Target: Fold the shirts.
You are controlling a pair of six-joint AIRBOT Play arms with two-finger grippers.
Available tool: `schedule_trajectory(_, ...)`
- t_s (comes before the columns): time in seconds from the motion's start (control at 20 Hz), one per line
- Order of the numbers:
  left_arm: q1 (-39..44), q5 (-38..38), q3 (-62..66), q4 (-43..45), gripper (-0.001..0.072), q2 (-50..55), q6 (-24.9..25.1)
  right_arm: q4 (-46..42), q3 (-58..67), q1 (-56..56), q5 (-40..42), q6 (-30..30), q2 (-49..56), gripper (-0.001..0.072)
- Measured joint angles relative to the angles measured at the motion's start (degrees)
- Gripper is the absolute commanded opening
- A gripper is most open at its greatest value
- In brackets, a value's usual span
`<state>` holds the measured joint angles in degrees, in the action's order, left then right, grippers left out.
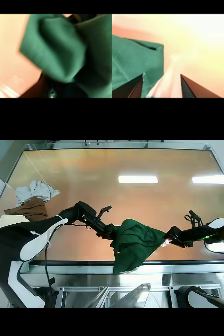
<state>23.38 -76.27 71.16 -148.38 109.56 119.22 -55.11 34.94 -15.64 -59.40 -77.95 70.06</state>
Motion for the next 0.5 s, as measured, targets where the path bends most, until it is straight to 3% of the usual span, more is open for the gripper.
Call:
schedule_trajectory(0.2, 0.15, -1.36, 2.47, 0.13, 0.0029, 1.33, -0.22, 6.45, 0.09, 0.33, 0.66, 3.56, 4.11, 0.0479)
schedule_trajectory(0.3, -0.63, -2.01, 2.89, 0.11, 0.0028, 1.49, -0.74, 12.31, 0.00, 1.20, 1.16, 9.55, 7.02, 0.0021)
schedule_trajectory(0.5, -3.28, -3.54, 3.23, -0.87, 0.0027, -2.16, -1.55, 25.75, 1.66, 1.90, -4.57, 23.85, 8.92, 0.0019)
